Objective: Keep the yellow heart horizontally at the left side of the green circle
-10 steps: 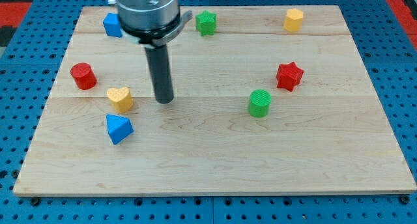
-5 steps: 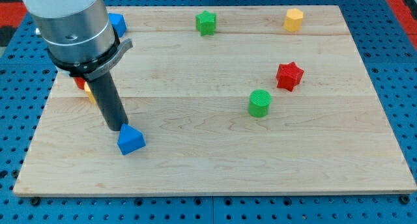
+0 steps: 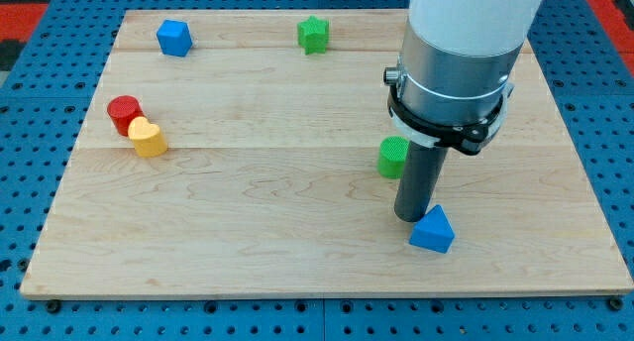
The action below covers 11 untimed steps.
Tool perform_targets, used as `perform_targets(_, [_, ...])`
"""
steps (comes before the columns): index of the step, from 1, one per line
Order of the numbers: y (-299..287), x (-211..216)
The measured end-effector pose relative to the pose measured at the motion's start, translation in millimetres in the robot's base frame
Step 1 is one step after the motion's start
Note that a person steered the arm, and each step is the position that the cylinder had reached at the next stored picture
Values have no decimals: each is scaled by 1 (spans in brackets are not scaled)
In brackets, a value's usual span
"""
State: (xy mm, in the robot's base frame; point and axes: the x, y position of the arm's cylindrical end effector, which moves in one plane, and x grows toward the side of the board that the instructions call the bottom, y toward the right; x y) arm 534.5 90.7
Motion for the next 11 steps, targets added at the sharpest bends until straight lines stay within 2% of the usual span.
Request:
perform_targets(2, [53,-7])
perform_targets(4, [56,-35])
perform_targets(9, [56,-63])
perform_targets(11, [46,-90])
